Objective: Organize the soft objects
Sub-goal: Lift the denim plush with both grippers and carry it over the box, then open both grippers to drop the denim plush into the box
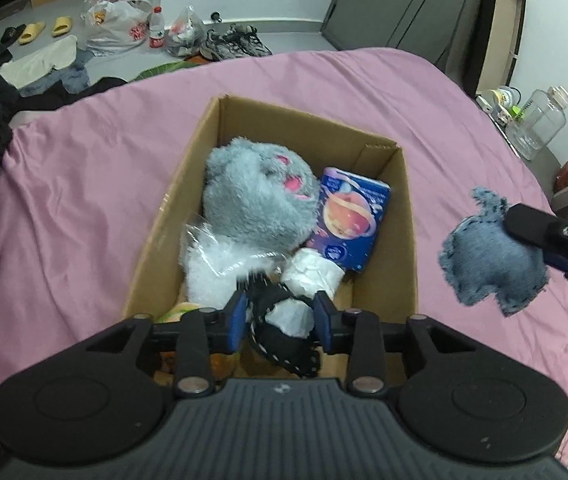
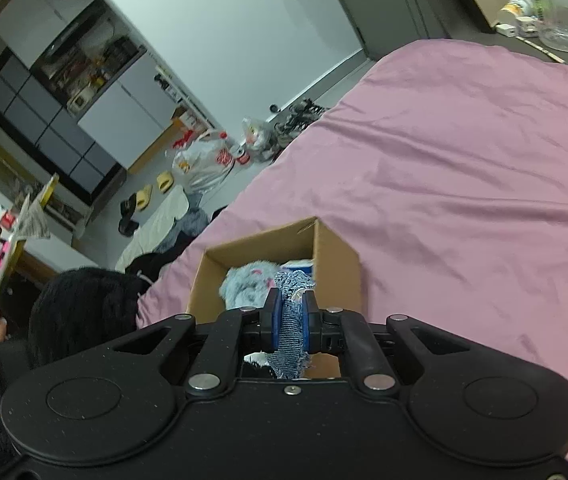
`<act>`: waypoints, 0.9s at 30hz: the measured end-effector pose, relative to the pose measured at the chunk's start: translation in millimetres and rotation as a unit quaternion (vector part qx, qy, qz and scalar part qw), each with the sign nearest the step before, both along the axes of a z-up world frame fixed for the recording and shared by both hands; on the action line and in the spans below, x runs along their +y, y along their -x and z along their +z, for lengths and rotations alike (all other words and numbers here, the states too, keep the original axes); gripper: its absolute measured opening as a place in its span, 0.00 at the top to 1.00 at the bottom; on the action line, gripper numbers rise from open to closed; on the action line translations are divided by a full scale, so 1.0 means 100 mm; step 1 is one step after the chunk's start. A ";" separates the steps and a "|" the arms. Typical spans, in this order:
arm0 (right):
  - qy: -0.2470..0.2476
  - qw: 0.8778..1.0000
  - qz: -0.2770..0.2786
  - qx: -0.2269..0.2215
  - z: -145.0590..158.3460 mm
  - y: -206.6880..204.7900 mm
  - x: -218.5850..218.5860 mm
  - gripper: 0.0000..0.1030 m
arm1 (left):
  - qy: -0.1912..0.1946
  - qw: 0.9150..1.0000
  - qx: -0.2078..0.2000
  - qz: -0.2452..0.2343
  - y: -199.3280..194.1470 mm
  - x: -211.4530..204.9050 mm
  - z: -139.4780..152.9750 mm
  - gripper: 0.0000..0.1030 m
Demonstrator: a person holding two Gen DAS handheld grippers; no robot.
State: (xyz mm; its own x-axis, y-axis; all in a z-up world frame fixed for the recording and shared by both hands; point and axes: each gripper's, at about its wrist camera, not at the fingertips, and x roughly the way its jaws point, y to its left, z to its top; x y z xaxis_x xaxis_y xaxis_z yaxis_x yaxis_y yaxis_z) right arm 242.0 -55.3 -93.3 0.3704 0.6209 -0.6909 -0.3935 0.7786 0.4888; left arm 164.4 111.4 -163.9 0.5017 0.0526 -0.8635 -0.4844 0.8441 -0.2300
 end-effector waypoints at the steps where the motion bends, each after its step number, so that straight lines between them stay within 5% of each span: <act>1: 0.005 1.000 0.003 0.001 -0.01 0.02 0.04 0.90 | -0.002 1.000 -0.002 0.002 0.01 0.01 0.01 0.57; 9: 0.036 0.999 0.015 0.010 -0.13 0.08 0.24 0.89 | 0.006 1.000 -0.014 0.010 0.04 0.12 0.08 0.53; 18: 0.046 0.998 -0.016 0.039 -0.19 0.13 0.09 0.71 | 0.017 0.999 -0.014 0.029 0.10 0.21 0.05 0.52; 21: 0.044 0.998 -0.031 0.029 -0.13 0.18 -0.01 0.54 | 0.020 0.999 -0.012 0.028 0.12 0.18 0.06 0.51; 27: 0.048 0.997 -0.065 0.004 0.03 0.30 -0.25 0.32 | 0.010 1.000 -0.027 0.011 0.17 0.08 0.21 0.30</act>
